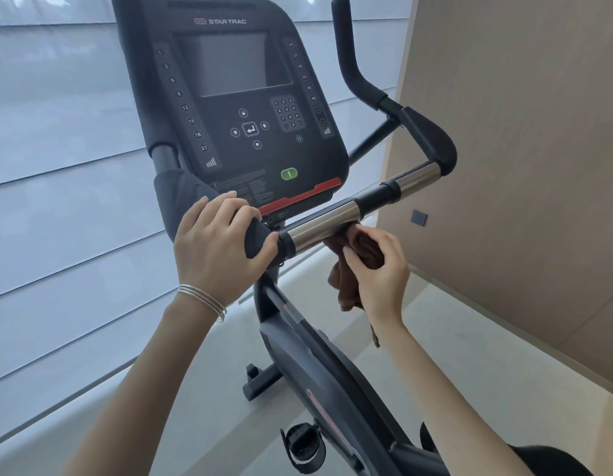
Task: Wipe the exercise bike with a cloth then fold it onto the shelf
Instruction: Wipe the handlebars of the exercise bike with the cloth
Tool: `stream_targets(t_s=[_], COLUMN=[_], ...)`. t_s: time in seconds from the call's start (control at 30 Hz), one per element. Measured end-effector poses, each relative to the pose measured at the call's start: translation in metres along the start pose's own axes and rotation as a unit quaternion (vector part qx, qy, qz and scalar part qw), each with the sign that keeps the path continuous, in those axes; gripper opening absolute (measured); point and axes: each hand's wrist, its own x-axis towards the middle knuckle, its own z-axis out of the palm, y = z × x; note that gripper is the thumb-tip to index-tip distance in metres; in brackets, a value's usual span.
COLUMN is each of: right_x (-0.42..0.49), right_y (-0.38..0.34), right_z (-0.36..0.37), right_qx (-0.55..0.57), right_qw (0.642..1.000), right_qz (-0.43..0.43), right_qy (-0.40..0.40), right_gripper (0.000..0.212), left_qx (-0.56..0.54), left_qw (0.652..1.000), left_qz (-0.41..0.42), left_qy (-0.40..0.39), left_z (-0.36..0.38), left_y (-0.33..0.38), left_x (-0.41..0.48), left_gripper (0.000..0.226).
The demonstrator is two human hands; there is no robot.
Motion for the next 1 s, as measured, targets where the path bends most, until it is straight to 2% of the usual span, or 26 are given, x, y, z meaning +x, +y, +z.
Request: stream_targets(t_s=[0.13,0.3,0.4,0.53,0.7,0.77,0.9,1.0], right_x=[-0.006,0.004,0.009,0.019,0.027,0.034,0.070,0.074], right_y=[-0.007,-0.020,-0.028,-0.045,-0.066,-0.063,-0.048,-0.040], right_z=[-0.005,-0.014,-0.016,-0.007,0.027,0.028,0.007,0.007], right_qx=[0.019,-0.009,-0.001,0.011,-0.090,-0.106,-0.156,-0.159], right_qw=[0.999,0.996,0.997,0.989,0.972,0.969,0.977,0.979], right_qz=[-0.015,-0.083,-0.078,-0.147,-0.199,-0.201,-0.140,-0.125], right_qy=[-0.027,-0.022,-0.024,0.002,-0.090,-0.097,-0.038,-0.034], right_gripper=[0.034,0.039,0.043,0.035,0.033,0.032,0.030,0.031], left_qx=[-0.003,-0.023,-0.033,-0.047,-0.059,-0.063,-0.056,-0.051], left_qw=[1.000,1.000,0.999,0.999,0.998,0.998,0.998,0.999], left_qz=[-0.002,-0.001,-0.008,-0.008,-0.001,-0.002,0.005,0.006], left_qy=[0.001,0.012,0.020,0.026,0.016,0.012,0.003,0.000], left_z=[0.001,0.001,0.002,0.001,-0.001,-0.001,-0.002,-0.003], left_y=[0.000,-0.002,-0.002,-0.002,-0.003,-0.004,-0.004,-0.002], left_x=[0.000,-0.001,0.000,0.000,-0.001,-0.001,-0.001,0.000], left_gripper=[0.040,0.041,0.040,0.038,0.037,0.037,0.038,0.038])
